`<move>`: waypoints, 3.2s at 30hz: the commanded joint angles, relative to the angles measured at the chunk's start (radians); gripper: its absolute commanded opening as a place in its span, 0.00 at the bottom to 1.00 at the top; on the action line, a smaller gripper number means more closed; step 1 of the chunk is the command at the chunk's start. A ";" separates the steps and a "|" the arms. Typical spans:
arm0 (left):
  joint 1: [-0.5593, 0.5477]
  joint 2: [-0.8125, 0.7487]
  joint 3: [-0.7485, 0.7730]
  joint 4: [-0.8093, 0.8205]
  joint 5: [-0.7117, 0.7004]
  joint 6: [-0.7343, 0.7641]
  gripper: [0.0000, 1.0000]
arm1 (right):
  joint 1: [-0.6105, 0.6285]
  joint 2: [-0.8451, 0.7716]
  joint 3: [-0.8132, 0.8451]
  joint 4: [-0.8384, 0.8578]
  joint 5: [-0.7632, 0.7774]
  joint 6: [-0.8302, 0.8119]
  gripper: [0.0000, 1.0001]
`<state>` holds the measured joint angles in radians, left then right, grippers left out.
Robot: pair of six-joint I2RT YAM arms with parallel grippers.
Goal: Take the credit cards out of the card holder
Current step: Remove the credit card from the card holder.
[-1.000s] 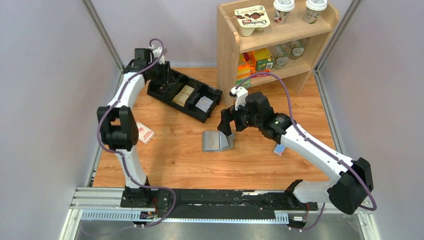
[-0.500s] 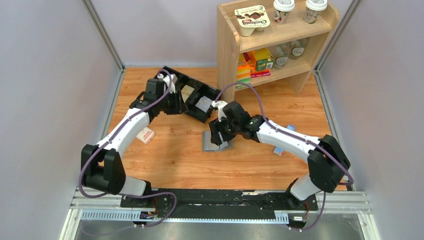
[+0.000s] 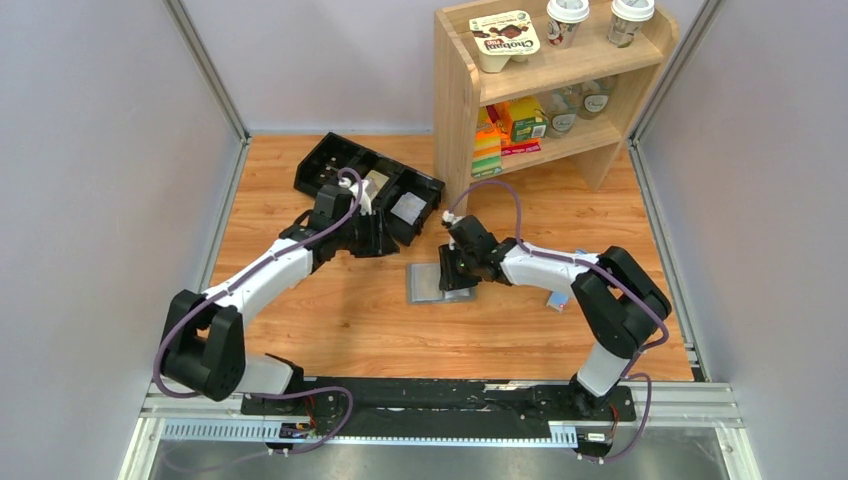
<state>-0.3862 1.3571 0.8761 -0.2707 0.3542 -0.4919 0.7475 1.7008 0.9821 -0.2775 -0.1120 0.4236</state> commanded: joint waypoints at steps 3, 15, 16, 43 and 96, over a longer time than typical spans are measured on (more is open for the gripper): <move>-0.055 0.065 0.003 0.111 0.066 -0.068 0.46 | -0.111 0.017 -0.164 0.240 -0.150 0.188 0.32; -0.118 0.215 0.041 0.171 0.094 -0.140 0.46 | -0.158 0.060 -0.253 0.397 -0.258 0.248 0.39; -0.118 0.227 0.041 0.183 0.100 -0.148 0.46 | -0.160 0.065 -0.253 0.397 -0.258 0.251 0.39; -0.161 0.432 0.101 0.298 0.175 -0.252 0.46 | -0.105 0.086 -0.183 0.302 -0.174 0.201 0.70; -0.131 0.304 0.043 0.148 0.020 -0.125 0.23 | 0.081 0.183 -0.088 0.092 0.129 0.027 0.39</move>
<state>-0.5110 1.6245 0.8787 -0.1513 0.3496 -0.6449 0.8268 1.7966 0.9657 -0.0406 0.0391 0.4843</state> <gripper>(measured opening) 0.246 0.397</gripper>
